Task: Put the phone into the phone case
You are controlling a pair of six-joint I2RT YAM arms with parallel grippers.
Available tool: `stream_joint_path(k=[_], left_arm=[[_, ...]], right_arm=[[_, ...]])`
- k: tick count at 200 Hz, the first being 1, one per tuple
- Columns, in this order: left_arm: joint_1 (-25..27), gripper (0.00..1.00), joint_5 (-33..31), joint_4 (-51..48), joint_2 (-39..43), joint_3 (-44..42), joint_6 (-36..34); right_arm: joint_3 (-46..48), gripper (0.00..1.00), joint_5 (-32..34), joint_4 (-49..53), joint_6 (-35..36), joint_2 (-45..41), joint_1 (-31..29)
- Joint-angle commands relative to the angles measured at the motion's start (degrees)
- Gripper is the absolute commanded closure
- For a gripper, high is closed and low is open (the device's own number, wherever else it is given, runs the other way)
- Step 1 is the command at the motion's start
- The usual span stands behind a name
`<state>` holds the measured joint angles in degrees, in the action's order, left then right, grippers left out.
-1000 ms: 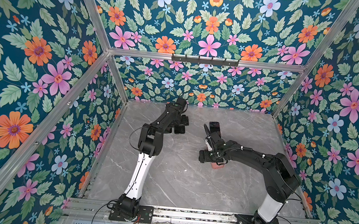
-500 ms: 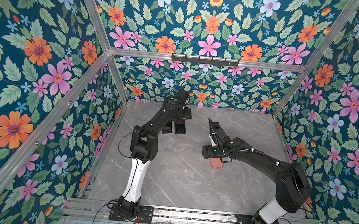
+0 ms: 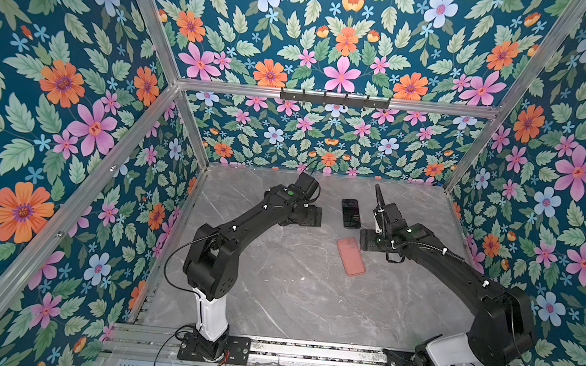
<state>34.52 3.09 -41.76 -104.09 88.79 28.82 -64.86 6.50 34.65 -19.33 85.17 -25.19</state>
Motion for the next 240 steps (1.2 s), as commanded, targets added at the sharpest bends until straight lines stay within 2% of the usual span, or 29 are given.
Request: stream_joint_path(k=[1, 40, 76, 142, 240], left_arm=[[0.19, 0.03, 1.64, 3.47, 1.80, -2.90, 0.86], [0.19, 0.00, 1.45, 3.73, 1.90, -5.54, 0.55], [0.13, 0.00, 0.95, 3.27, 0.72, -5.56, -0.38], [0.02, 0.00, 2.27, 3.62, -2.05, -5.57, -0.85], [-0.16, 0.00, 2.80, 3.20, -4.18, -4.69, -0.87]], right_arm=[[-0.99, 0.13, -0.81, 0.04, 0.96, 1.92, 2.72], [-7.31, 0.14, -2.73, -0.33, 1.40, 9.32, 3.60], [-15.43, 0.15, -3.53, 0.63, 1.84, 20.40, 3.60], [-31.11, 0.10, -3.64, 5.10, 2.81, 35.76, 4.51], [-51.72, 0.08, -5.93, 12.02, 2.34, 50.63, 5.11]])
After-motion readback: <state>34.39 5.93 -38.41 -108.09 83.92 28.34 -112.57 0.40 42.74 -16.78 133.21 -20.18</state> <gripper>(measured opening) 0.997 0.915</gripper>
